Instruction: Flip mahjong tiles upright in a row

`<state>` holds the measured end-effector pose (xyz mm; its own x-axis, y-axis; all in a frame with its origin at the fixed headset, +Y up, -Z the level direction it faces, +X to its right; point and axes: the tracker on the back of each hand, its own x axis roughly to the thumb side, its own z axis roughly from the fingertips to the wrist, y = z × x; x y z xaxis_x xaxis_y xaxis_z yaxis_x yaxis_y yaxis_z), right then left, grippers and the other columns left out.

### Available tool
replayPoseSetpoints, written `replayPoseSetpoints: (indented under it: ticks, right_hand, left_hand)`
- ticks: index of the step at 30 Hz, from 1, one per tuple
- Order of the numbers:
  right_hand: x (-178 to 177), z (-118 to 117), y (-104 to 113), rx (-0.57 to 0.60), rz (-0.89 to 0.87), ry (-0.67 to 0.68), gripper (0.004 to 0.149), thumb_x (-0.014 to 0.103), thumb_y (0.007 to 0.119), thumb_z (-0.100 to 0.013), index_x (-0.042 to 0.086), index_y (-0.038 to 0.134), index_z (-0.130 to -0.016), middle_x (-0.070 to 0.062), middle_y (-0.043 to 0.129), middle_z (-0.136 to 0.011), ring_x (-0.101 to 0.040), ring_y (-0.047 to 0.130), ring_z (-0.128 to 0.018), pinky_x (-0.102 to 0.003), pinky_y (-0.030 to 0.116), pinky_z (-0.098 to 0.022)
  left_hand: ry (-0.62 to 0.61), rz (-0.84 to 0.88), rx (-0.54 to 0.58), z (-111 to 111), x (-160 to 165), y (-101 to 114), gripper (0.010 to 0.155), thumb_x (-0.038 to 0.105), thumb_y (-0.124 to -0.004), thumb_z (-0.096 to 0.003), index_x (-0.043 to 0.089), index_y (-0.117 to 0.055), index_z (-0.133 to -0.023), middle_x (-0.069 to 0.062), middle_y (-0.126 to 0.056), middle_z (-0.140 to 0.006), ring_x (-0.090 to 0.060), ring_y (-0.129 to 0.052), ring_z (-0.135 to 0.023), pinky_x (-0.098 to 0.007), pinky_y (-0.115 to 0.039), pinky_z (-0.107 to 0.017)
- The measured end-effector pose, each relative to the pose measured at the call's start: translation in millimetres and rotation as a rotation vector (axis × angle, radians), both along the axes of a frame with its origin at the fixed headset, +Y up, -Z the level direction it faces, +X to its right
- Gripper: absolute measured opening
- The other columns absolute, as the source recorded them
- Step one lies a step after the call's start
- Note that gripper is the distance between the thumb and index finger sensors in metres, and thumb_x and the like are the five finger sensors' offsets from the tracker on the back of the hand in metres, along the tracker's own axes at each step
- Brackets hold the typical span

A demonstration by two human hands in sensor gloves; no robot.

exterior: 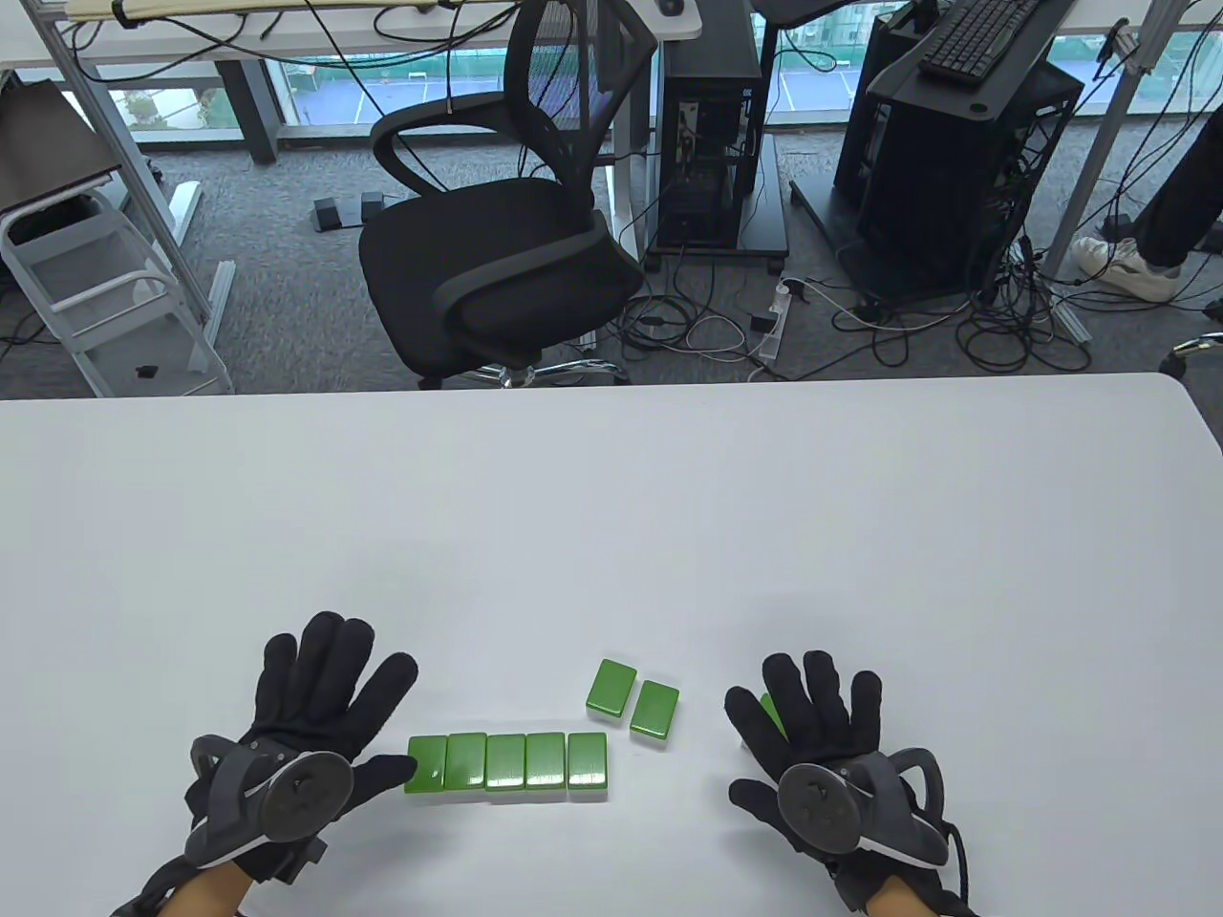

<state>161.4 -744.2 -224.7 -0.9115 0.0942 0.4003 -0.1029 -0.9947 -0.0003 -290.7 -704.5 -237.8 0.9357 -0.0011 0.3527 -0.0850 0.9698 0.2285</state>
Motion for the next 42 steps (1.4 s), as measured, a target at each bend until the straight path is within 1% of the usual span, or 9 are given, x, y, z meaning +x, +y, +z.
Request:
replayPoseSetpoints:
  ticks: [5, 10, 14, 19, 24, 27, 31, 37, 42]
  right_hand:
    - [-5.2, 0.8, -3.9, -0.018, 0.007, 0.018, 0.081, 0.063, 0.059, -0.045, 0.043, 0.001, -0.099, -0.001, -0.011, -0.11, -0.039, -0.011, -0.096, -0.069, 0.005, -0.068]
    - [-13.8, 1.8, -5.8, -0.035, -0.005, 0.051, 0.089, 0.062, 0.067, -0.043, 0.043, -0.002, -0.097, -0.003, -0.011, -0.11, -0.043, -0.007, -0.097, -0.068, 0.011, -0.071]
    - [-22.6, 2.7, -4.6, -0.053, -0.013, 0.069, 0.094, 0.06, 0.071, -0.042, 0.041, -0.002, -0.097, -0.005, -0.011, -0.109, -0.045, -0.004, -0.097, -0.069, 0.018, -0.072]
    - [-40.7, 1.2, 0.8, -0.098, -0.058, 0.091, 0.097, 0.057, 0.076, -0.041, 0.035, 0.0, -0.098, -0.01, -0.006, -0.11, -0.051, 0.01, -0.099, -0.067, 0.032, -0.075]
    - [-71.3, -23.2, -0.8, -0.252, 0.043, 0.08, 0.098, 0.054, 0.076, -0.043, 0.028, 0.001, -0.099, -0.016, -0.003, -0.11, -0.055, 0.019, -0.098, -0.065, 0.04, -0.075]
    - [-92.9, -48.5, -5.6, -0.338, 0.106, 0.04, 0.097, 0.05, 0.076, -0.044, 0.022, 0.001, -0.1, -0.019, 0.002, -0.11, -0.055, 0.023, -0.097, -0.063, 0.042, -0.074]
    - [-111.0, -74.2, -16.0, -0.386, 0.126, -0.006, 0.096, 0.046, 0.077, -0.044, 0.015, 0.006, -0.101, -0.022, 0.017, -0.111, -0.055, 0.036, -0.095, -0.062, 0.05, -0.072]
    - [-120.6, -82.1, -23.6, -0.359, 0.136, -0.024, 0.088, 0.037, 0.08, -0.044, 0.012, 0.02, -0.103, -0.022, 0.043, -0.108, -0.051, 0.057, -0.09, -0.057, 0.063, -0.066]
    - [-122.6, -73.6, -22.5, -0.241, 0.148, 0.043, 0.088, 0.035, 0.083, -0.041, 0.011, 0.026, -0.103, -0.021, 0.056, -0.103, -0.049, 0.067, -0.083, -0.054, 0.069, -0.062]
  left_hand:
    - [0.049, -0.031, -0.034, -4.6, -11.6, -11.0, 0.092, 0.073, -0.068, -0.0276, 0.055, -0.011, -0.098, 0.018, 0.01, -0.111, -0.018, 0.005, -0.115, -0.059, -0.01, -0.086]
    - [0.082, -0.028, -0.081, -9.6, -21.9, -19.9, 0.092, 0.073, -0.068, -0.0279, 0.055, -0.011, -0.098, 0.018, 0.011, -0.11, -0.018, 0.006, -0.115, -0.059, -0.01, -0.086]
    - [0.095, -0.034, -0.091, -9.5, -25.2, -20.8, 0.092, 0.073, -0.067, -0.0278, 0.055, -0.011, -0.099, 0.018, 0.012, -0.11, -0.019, 0.006, -0.115, -0.059, -0.009, -0.085]
    - [0.098, -0.051, -0.096, -6.4, -26.0, -20.5, 0.092, 0.074, -0.067, -0.0281, 0.055, -0.012, -0.099, 0.018, 0.013, -0.109, -0.019, 0.008, -0.114, -0.059, -0.009, -0.085]
    - [0.093, -0.06, -0.093, -4.2, -25.3, -19.4, 0.092, 0.073, -0.067, -0.0282, 0.055, -0.012, -0.099, 0.018, 0.012, -0.11, -0.019, 0.007, -0.114, -0.059, -0.009, -0.085]
    - [0.09, -0.072, -0.09, -2.8, -24.6, -18.9, 0.092, 0.073, -0.067, -0.0282, 0.055, -0.013, -0.099, 0.018, 0.012, -0.11, -0.019, 0.006, -0.114, -0.059, -0.01, -0.085]
    - [0.084, -0.08, -0.088, -1.8, -24.1, -18.7, 0.092, 0.073, -0.067, -0.0281, 0.055, -0.013, -0.099, 0.018, 0.011, -0.11, -0.019, 0.005, -0.115, -0.059, -0.011, -0.086]
    - [0.072, -0.076, -0.091, -2.2, -24.6, -19.1, 0.091, 0.073, -0.068, -0.0284, 0.055, -0.014, -0.1, 0.018, 0.01, -0.111, -0.019, 0.004, -0.115, -0.06, -0.012, -0.086]
    - [0.074, -0.075, -0.1, -1.9, -24.7, -19.0, 0.091, 0.073, -0.068, -0.0285, 0.055, -0.014, -0.1, 0.018, 0.009, -0.111, -0.02, 0.002, -0.116, -0.06, -0.013, -0.086]
